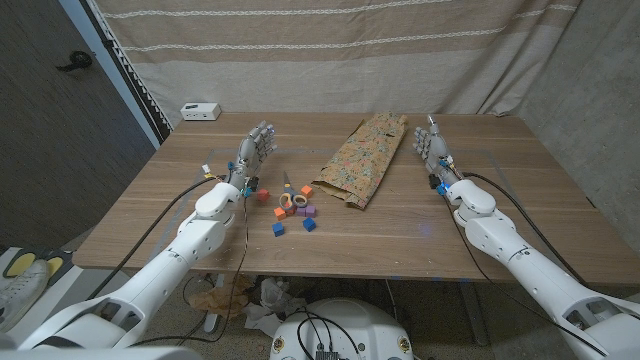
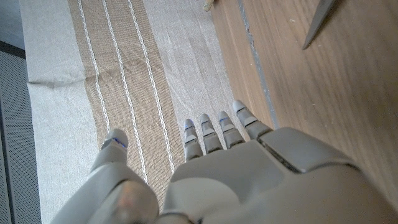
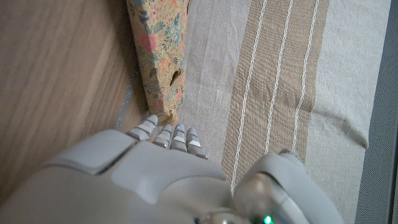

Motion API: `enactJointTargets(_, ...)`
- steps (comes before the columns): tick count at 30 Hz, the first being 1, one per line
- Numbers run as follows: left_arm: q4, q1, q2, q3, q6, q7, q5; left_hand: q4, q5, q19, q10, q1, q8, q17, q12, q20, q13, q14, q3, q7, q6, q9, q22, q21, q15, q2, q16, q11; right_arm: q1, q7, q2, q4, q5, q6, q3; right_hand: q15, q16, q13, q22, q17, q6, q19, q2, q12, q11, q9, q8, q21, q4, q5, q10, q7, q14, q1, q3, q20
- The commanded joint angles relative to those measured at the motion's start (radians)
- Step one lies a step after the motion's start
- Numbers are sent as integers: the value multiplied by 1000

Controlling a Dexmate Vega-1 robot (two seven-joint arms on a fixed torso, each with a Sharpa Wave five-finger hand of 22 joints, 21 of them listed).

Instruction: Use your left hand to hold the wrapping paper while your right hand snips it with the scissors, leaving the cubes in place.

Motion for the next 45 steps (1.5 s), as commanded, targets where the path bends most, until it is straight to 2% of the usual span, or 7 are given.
enactJointTargets(1,13,-5,-10,3,-21,0,9,-1,7,7,8,2,4,3,4,0,2,9,6,0,8,1,2,3,-58,-9,7,1,14,16,-4,18,-8,7,-7,-1,5,2,4,4,1,-7,0,5,5,4,7,6,0,7,5,5,-6,9,-7,3)
enactJointTargets(18,-32,27,2,-23,-78,-7,1,-7,12,15,23,30,8,2,8,-9,2,5,11,6,21,1,1,-9,-59,-5,6,7,9,-1,-7,-12,-15,-8,-11,-1,5,2,4,3,4,-8,3,6,8,4,6,5,-1,10,11,4,-4,10,-9,5)
enactJointTargets(21,-60,32,0,-26,-54,41,9,-8,13,17,25,38,9,2,8,-10,2,7,13,4,26,1,1,-11,-61,-3,7,4,3,-8,-12,-25,-21,-13,-13,-1,5,2,4,3,4,-8,3,6,8,4,6,5,-1,11,11,4,-3,10,-10,6)
enactJointTargets(26,-121,33,56,-12,-14,125,119,-11,15,24,39,64,14,1,12,-12,2,11,23,8,43,2,2,-18,-61,5,8,-2,-3,-11,-21,-43,-21,-37,-18,-1,5,2,4,3,5,-8,5,7,10,4,6,5,-1,12,14,4,-2,10,-11,5)
enactJointTargets(34,-118,15,99,3,-28,78,162,-14,18,25,42,93,14,1,11,-15,2,8,33,7,46,2,1,-27,-64,13,6,-3,4,-5,-34,-52,-24,-47,-17,0,4,2,4,3,5,-9,7,6,6,4,6,5,-1,14,13,4,-2,10,-12,5)
enactJointTargets(37,-123,13,113,8,-33,60,172,-15,20,25,55,109,15,1,15,-15,3,7,38,5,50,2,1,-33,-64,13,6,-14,12,9,-43,-48,-20,-56,-15,-1,4,2,4,3,5,-9,7,6,4,4,5,4,-1,14,14,4,-2,10,-12,6)
enactJointTargets(45,-232,58,165,0,18,125,231,-16,26,33,116,173,33,1,32,-16,6,19,52,0,110,5,2,-57,-78,4,10,-49,15,36,-51,-35,-16,-43,-13,-3,3,2,4,4,5,-12,9,6,5,4,5,3,-1,15,14,3,-4,10,-13,6)
